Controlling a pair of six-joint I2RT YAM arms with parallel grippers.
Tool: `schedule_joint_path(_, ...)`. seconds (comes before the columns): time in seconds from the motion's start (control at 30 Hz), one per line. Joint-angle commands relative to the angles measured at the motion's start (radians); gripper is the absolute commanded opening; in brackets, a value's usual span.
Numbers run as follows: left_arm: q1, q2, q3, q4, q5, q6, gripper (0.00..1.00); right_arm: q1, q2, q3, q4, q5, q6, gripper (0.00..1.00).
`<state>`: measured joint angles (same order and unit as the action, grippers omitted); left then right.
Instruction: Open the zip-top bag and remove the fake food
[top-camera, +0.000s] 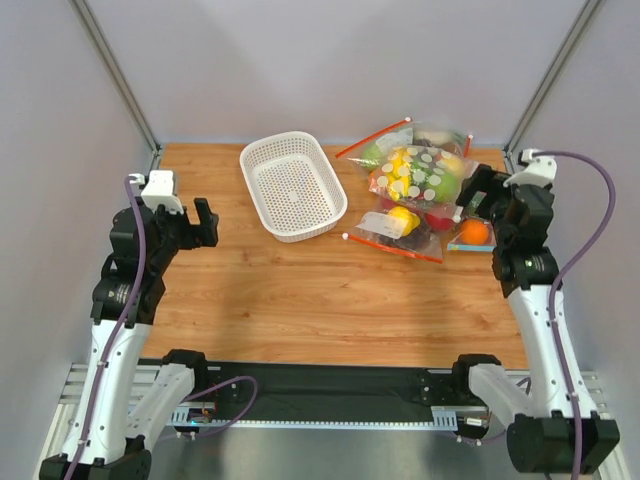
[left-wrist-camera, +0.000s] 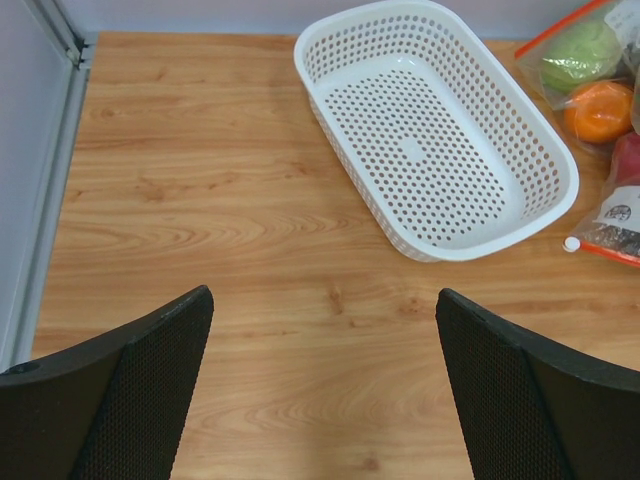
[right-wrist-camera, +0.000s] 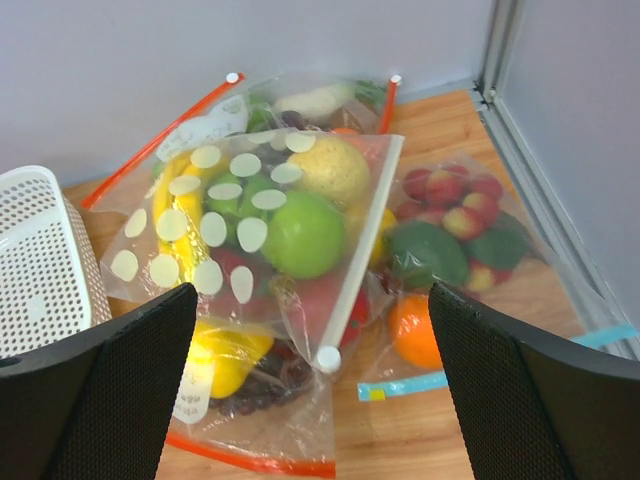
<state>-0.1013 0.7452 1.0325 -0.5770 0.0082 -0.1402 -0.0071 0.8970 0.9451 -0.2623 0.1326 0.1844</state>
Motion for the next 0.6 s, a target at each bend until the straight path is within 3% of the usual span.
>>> schedule_joint_path(0.0,0.017,-0.003,-0.006,0.034,0.067,0.019,0.99,0.002,0.144,0.13,-0.038,-0.096,-0.005,1.0)
schedule_joint_path(0.27,0.04,0.013,-0.023,0.045,0.11,0.016,0.99,0.002,0.431,0.199,-0.066,-0.068,0.058,1.0)
schedule_joint_path(0.57,0.04,0.023,-0.026,0.043,0.124,0.017,0.99,-0.017,0.497,0.084,-0.009,-0.169,0.205,1.0)
